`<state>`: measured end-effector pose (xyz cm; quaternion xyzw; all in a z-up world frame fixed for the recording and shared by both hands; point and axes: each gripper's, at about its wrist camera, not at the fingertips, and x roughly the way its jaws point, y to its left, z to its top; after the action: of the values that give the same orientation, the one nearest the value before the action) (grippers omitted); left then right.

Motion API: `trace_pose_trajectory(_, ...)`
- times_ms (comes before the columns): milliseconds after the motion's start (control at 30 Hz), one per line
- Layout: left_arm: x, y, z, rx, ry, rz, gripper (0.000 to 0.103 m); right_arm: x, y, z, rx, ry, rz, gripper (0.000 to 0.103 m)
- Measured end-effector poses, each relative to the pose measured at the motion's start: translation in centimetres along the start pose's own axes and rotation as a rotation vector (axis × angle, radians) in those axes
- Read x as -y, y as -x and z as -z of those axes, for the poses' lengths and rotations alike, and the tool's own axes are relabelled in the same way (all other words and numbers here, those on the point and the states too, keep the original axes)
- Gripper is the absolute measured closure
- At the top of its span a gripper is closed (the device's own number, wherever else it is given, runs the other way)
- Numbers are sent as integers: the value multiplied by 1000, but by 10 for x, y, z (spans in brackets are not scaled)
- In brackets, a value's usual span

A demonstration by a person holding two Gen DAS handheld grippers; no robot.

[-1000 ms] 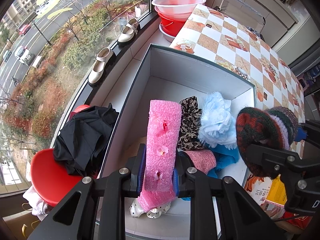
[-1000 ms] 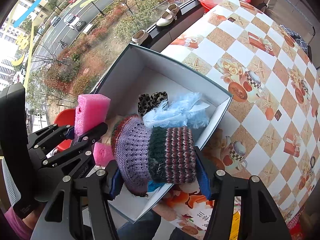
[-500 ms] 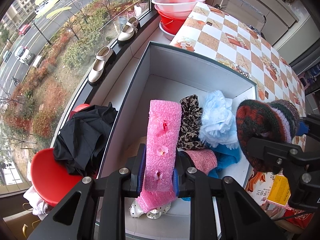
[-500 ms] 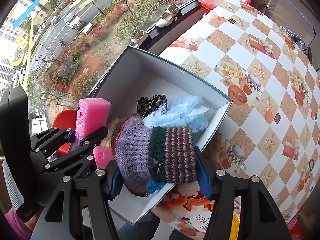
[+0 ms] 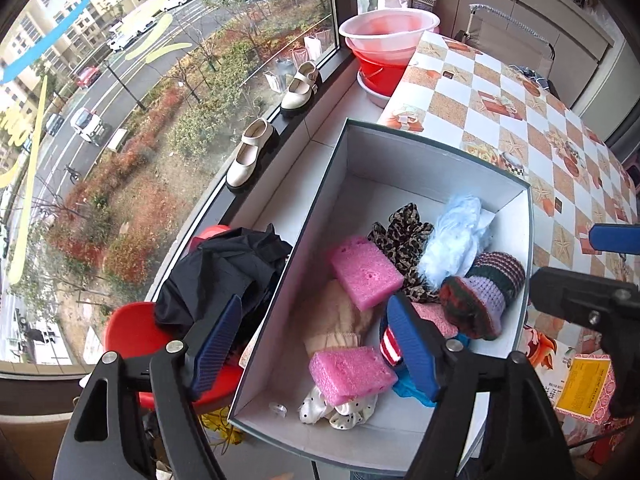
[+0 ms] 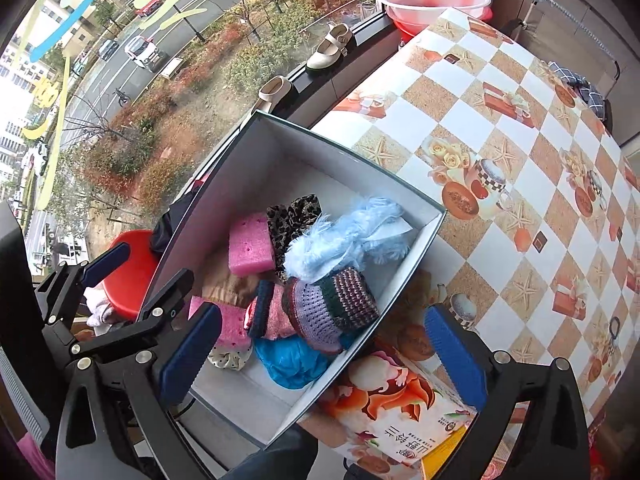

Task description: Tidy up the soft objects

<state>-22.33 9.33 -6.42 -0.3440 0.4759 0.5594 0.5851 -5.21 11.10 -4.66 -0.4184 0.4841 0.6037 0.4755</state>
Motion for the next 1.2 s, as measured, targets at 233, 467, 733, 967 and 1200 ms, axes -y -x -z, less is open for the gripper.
trace_pose_trajectory(233,0,18,22,-36,-17,84,24,-4,25,18,28,0,-8,1)
trace_pose_trajectory(467,7,37,48,-39,-49,92,24,-15,30,32,20,26,19,1)
trace_pose_trajectory(733,8,39,68,-59,-78,61,23,-27,29,47,-1,58,21,1)
trace_pose_trajectory(967,4,44,73,-60,-72,56,23,-28,30,51,-7,50,16,1)
trace_pose_trajectory(1200,7,45,72,-63,-75,57,23,-31,31,53,-1,53,11,1)
